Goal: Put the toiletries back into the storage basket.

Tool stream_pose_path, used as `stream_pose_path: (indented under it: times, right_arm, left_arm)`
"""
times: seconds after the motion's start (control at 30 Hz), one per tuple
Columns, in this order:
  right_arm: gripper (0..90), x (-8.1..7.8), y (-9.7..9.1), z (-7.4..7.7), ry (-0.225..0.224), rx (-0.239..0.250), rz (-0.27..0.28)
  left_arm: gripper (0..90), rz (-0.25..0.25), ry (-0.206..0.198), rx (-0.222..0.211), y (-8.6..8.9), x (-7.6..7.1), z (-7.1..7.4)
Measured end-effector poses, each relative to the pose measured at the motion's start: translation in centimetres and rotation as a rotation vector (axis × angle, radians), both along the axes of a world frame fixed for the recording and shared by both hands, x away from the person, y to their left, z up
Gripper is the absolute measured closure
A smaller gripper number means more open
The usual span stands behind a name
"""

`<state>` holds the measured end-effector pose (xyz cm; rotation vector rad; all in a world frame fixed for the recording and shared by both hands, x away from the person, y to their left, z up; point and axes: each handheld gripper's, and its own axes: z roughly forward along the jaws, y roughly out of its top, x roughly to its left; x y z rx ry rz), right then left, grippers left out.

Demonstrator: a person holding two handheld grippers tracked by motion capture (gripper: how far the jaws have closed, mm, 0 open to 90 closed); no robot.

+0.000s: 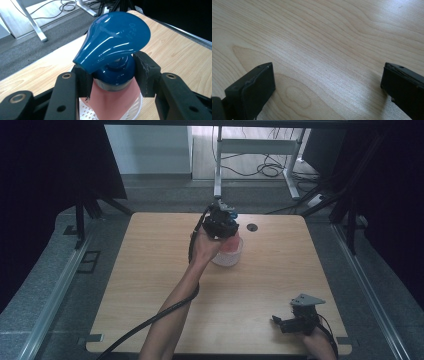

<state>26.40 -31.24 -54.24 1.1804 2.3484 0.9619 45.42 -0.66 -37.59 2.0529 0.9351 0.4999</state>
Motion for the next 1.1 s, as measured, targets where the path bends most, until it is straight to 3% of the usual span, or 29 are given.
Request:
stream_pose_path:
  times: [1.1]
  right_arm:
    - [0.0, 0.0, 0.0, 0.0, 0.0, 0.0, 0.003]
  left_arm:
    - [52.7, 0.041, 0.046, 0.016, 0.3, 0.6, -4.5]
